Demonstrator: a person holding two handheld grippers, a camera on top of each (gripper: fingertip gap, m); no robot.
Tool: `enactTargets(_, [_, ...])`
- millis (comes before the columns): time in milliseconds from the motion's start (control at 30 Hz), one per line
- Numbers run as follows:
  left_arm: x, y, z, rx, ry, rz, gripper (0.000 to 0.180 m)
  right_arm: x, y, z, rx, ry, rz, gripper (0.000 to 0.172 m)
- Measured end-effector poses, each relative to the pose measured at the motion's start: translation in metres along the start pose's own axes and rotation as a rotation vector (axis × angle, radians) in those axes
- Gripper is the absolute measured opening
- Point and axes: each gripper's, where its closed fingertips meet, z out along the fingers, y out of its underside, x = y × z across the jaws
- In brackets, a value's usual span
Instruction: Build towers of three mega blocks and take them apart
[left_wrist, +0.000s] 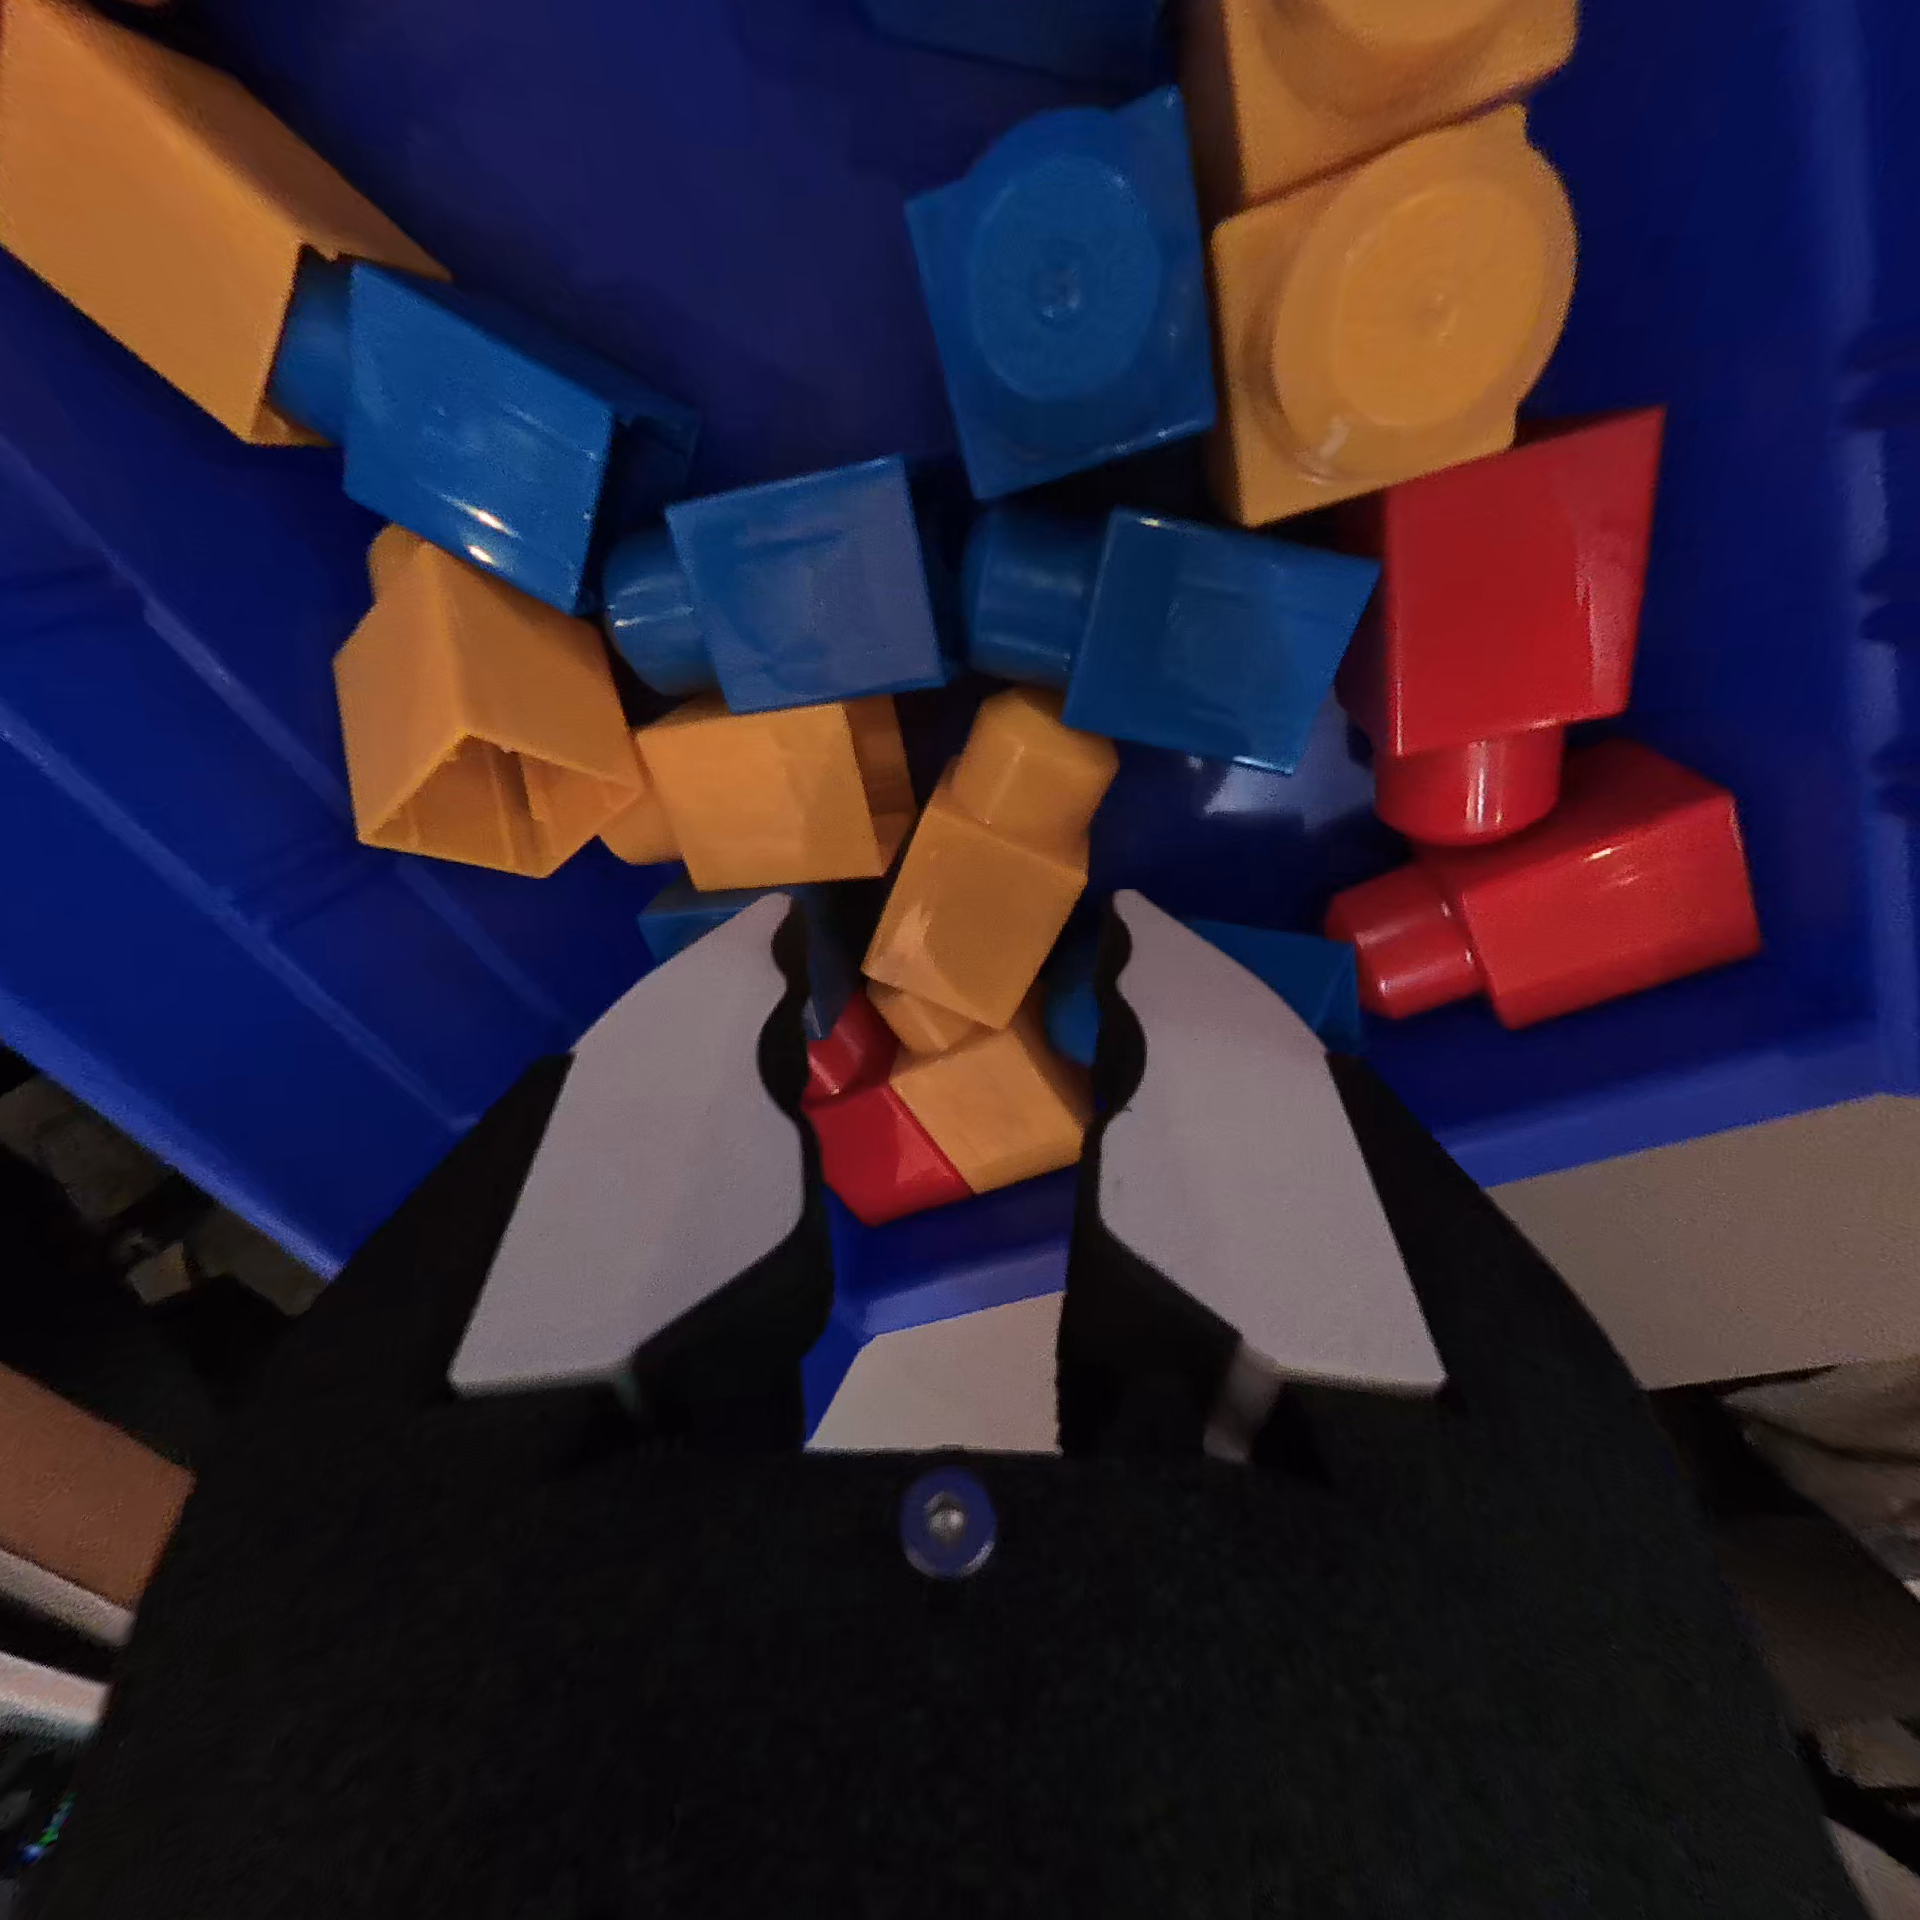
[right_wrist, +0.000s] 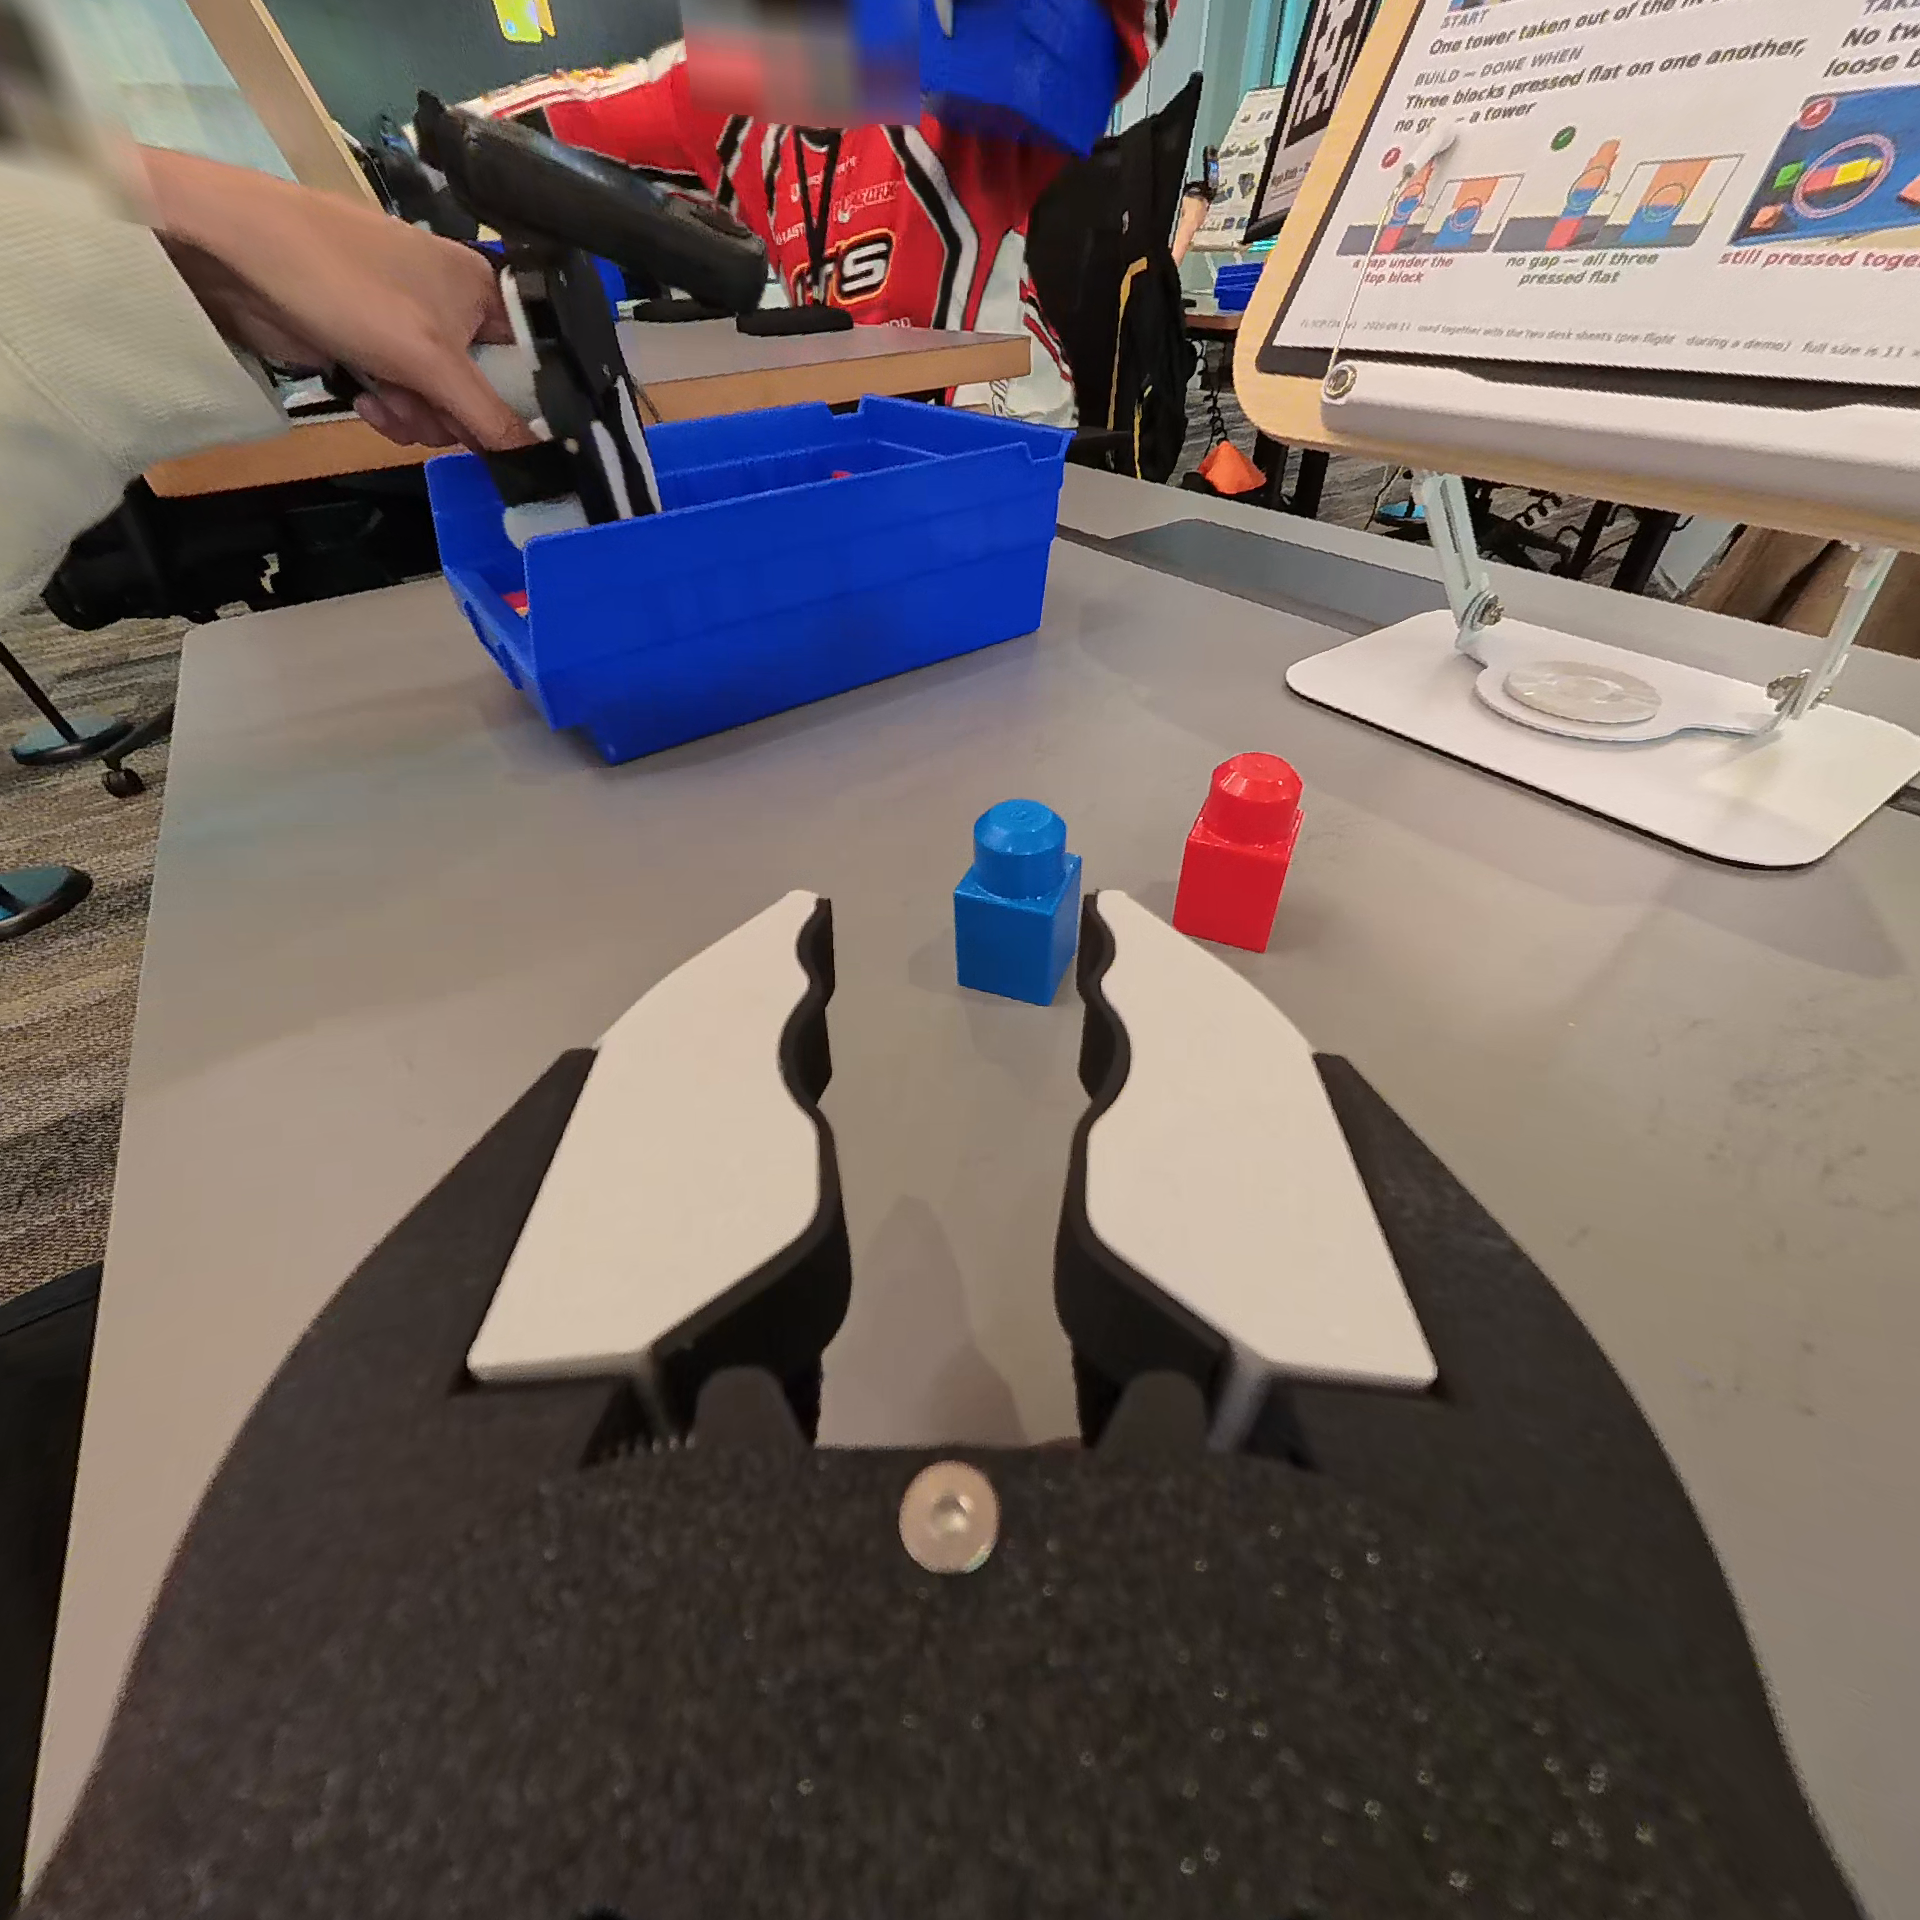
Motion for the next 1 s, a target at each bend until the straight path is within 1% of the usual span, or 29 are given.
enactTargets(100, [0.002, 0.003, 0.002, -0.027, 0.016, -0.055, 0.05, -0.001, 0.0, 0.0, -0.001, -0.001, -0.004, 0.045])
enactTargets(300, [0.009, 0.01, 0.011, -0.05, 0.023, -0.087, 0.052, -0.001, 0.001, 0.0, -0.005, -0.005, -0.005, 0.044])
enactTargets(333, [0.008, 0.01, 0.013, -0.055, 0.014, -0.087, 0.046, -0.002, 0.001, 0.001, -0.006, -0.006, -0.005, 0.044])
enactTargets(400, [0.005, 0.01, 0.017, -0.058, 0.012, -0.104, 0.043, -0.002, 0.0, 0.0, -0.004, -0.006, -0.006, 0.043])
enactTargets(500, [0.004, 0.006, 0.023, -0.04, 0.064, -0.121, 0.041, -0.001, 0.0, 0.0, -0.003, -0.007, -0.002, 0.043])
enactTargets(633, [0.005, 0.007, 0.033, -0.069, 0.131, -0.118, 0.038, -0.001, 0.001, 0.001, -0.005, -0.007, -0.003, 0.043])
enactTargets(733, [0.003, 0.006, 0.031, -0.055, 0.131, -0.076, 0.037, -0.001, 0.001, 0.001, -0.004, -0.007, 0.002, 0.043])
enactTargets(767, [0.003, 0.005, 0.028, -0.036, 0.133, -0.079, 0.036, -0.001, 0.001, 0.001, -0.005, -0.008, 0.004, 0.043])
enactTargets(833, [0.003, -0.002, 0.01, 0.057, 0.158, -0.09, 0.036, -0.001, 0.001, 0.001, -0.006, -0.009, 0.002, 0.043])
enactTargets(867, [0.004, -0.005, -0.003, 0.111, 0.175, -0.089, 0.036, -0.001, 0.001, 0.001, -0.006, -0.008, 0.0, 0.043])
enactTargets(933, [0.004, -0.007, -0.033, 0.208, 0.164, -0.078, 0.036, -0.001, 0.001, 0.001, -0.004, -0.007, -0.001, 0.043])
enactTargets(1000, [0.017, -0.014, -0.068, 0.346, 0.18, -0.02, 0.036, -0.001, 0.0, 0.0, -0.003, -0.008, 0.0, 0.043])
